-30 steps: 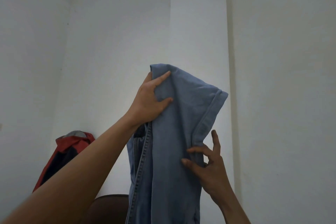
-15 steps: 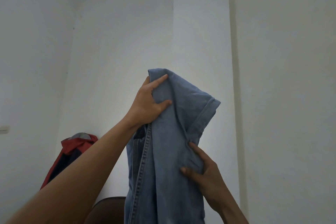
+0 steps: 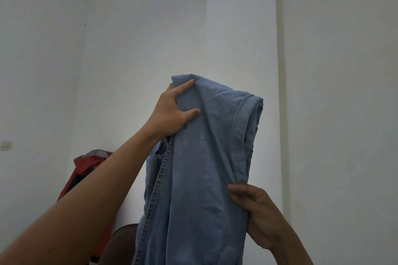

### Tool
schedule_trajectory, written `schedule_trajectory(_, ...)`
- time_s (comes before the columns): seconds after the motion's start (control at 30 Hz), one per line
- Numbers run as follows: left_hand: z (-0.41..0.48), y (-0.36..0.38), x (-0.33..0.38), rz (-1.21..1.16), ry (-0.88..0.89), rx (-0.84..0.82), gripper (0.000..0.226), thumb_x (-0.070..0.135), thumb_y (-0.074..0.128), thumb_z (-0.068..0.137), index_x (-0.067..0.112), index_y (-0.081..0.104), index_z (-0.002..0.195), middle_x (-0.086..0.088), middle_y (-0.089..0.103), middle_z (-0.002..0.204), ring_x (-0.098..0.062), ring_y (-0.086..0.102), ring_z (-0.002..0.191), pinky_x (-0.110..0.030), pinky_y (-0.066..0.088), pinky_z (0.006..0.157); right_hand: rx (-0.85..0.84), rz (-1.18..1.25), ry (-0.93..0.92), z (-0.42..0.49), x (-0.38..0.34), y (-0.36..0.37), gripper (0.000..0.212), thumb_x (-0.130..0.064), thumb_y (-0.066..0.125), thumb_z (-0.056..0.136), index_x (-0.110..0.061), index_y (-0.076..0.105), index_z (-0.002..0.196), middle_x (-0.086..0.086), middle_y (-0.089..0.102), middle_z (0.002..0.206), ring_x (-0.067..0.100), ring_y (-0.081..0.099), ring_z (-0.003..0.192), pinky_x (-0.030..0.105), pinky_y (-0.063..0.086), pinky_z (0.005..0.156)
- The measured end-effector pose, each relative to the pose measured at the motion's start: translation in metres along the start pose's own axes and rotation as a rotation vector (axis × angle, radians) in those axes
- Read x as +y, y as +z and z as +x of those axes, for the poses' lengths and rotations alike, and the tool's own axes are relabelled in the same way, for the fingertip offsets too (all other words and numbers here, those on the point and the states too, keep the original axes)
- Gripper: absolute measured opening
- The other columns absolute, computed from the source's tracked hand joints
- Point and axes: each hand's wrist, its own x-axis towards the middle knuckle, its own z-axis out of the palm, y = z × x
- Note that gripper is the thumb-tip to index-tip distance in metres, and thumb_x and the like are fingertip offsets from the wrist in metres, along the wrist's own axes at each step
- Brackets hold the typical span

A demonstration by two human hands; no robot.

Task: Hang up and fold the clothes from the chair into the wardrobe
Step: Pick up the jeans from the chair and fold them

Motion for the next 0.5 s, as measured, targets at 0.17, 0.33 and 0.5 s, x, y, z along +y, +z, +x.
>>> schedule_trajectory(0.17,-0.002,0.001,0.001,-0.024,-0.032,0.023,0.073,0.018,0.081,0.08,0.025,0.049,0.145,0.005,0.047,0.138,-0.011,0.051,0.123,-0.029,0.051,0.101,0.008,-0.17,-0.098,-0.004,0.002,0.001,0.067,-0.039,0.093,0.052,-0.03,0.074,0.115,-0.013,0.068,0.124,0.014,0.064,0.116,0.037,0.055,0.098)
schedule_trajectory(0.33,-0.002,-0.001,0.015,-0.176,-0.018,-0.02,0.07,0.014,0.081,0.08,0.031,0.052,0.142,0.007,0.051,0.136,-0.008,0.056,0.12,-0.028,0.054,0.096,0.078,-0.058,-0.131,0.001,0.004,0.001,0.072,-0.049,0.1,0.024,-0.014,0.082,0.085,0.005,0.076,0.108,0.019,0.07,0.104,0.026,0.058,0.08)
schedule_trajectory(0.5,0.005,-0.007,0.032,-0.247,0.055,-0.044,0.07,0.007,0.08,0.081,0.029,0.052,0.141,0.002,0.052,0.137,-0.01,0.057,0.121,-0.03,0.055,0.095,0.062,-0.021,-0.163,0.004,-0.004,0.007,0.071,-0.055,0.098,0.027,-0.016,0.083,0.085,0.0,0.074,0.112,0.016,0.069,0.106,0.026,0.058,0.079)
